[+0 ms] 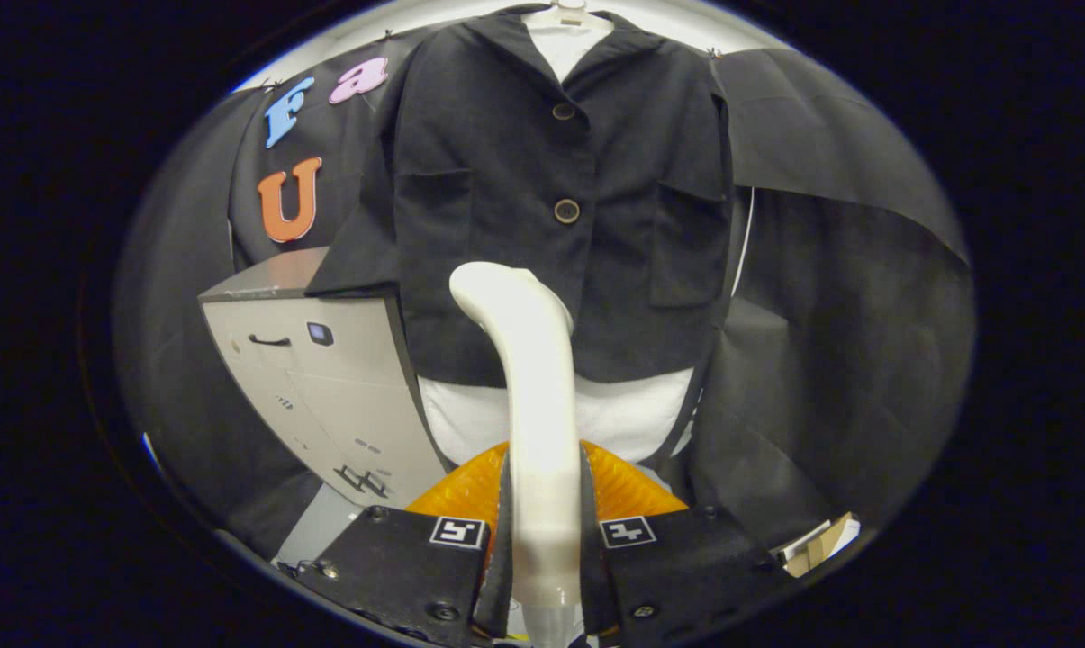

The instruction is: Iron the clothes twice with a garment steamer, once on the left side and once on the right side.

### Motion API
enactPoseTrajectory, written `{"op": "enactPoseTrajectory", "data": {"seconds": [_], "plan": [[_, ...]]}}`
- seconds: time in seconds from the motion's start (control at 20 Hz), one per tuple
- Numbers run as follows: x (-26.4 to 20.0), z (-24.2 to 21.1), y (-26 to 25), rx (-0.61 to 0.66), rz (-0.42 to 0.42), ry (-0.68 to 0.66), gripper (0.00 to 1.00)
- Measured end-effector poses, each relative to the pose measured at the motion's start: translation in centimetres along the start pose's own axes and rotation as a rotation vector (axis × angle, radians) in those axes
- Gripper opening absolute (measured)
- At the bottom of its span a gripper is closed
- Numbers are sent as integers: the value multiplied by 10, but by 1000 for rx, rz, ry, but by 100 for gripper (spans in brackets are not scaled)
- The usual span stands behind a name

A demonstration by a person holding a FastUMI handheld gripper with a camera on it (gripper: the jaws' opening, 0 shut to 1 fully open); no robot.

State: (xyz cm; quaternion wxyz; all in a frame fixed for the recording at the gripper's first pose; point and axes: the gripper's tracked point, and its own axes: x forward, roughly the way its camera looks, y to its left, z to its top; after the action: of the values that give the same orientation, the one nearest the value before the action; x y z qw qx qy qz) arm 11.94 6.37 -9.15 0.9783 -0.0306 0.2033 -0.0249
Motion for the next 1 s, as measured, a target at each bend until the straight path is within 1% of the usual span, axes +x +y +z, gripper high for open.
{"op": "enactPoseTrajectory", "data": {"seconds": [0.3, 0.45, 0.55, 0.65, 0.8, 1.0], "plan": [[8, -34, -8, 19, -21, 83, 33], [0, -50, -17, 30, -31, 120, 33], [-4, -52, -23, 48, -31, 128, 33], [-10, -42, -36, 60, -36, 105, 33], [-23, -9, -59, 96, -49, 52, 33], [-42, 55, -93, 154, -52, -56, 33]]}}
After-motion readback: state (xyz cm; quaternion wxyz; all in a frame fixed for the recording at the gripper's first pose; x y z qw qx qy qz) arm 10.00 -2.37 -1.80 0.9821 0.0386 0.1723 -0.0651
